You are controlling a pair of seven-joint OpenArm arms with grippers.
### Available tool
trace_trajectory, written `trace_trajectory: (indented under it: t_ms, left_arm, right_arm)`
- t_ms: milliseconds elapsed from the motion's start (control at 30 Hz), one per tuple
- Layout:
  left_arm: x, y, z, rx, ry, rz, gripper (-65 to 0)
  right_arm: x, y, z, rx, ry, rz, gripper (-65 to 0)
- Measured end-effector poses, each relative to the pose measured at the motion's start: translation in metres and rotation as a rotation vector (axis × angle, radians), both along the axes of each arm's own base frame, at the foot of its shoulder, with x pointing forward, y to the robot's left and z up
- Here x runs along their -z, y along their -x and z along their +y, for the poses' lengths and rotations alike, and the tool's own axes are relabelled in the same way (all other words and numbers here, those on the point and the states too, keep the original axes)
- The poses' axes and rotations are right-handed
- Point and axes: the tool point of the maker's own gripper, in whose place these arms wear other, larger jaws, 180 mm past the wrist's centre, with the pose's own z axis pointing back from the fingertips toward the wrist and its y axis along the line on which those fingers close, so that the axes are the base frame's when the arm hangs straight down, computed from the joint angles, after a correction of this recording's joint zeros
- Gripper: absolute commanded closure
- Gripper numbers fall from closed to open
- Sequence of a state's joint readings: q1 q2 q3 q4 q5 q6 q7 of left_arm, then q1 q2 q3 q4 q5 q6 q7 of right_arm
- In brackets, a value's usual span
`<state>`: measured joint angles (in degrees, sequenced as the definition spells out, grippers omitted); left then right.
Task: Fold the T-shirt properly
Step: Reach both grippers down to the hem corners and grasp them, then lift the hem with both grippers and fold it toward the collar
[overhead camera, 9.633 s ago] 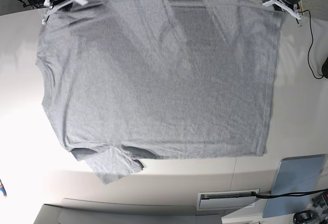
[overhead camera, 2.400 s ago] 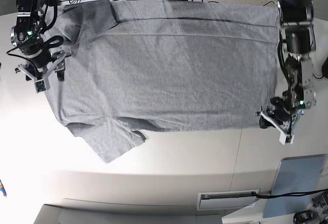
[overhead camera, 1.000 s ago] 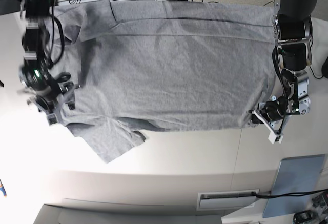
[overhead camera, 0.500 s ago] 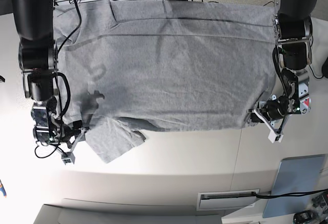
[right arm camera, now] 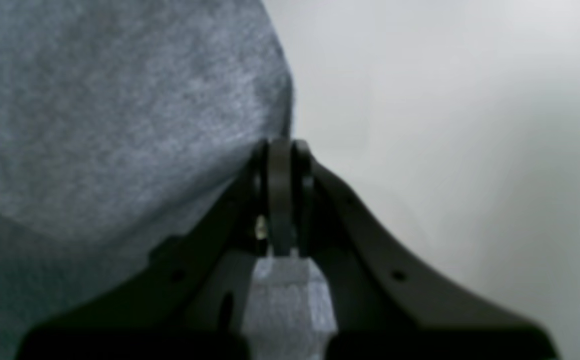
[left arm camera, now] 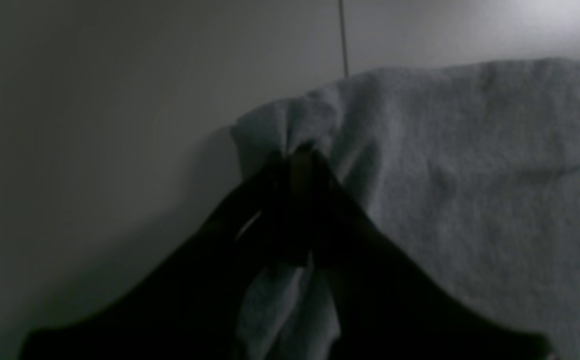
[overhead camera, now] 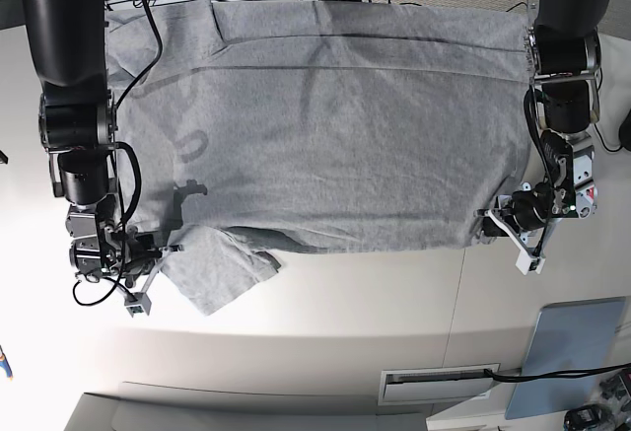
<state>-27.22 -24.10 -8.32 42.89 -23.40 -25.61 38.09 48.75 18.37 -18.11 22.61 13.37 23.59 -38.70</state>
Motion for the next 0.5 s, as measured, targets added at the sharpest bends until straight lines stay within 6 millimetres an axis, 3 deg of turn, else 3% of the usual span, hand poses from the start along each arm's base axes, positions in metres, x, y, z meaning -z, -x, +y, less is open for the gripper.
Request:
trace_trajectory:
  t_ms: [300,500]
  left_arm:
    - [-0.005,0.006,-0.002,0.039,-0.053,-0.019,0.0]
    - [-0.017,0.034,-0.005,0.041,-0.066,-0.081,0.0]
  right_arm:
    - [-0.037,-0.015,0.016,-0.091,0.072,-0.087,0.0]
    - [-0.046,0.015,0.005,-0.076,0.177,-0.136,0.0]
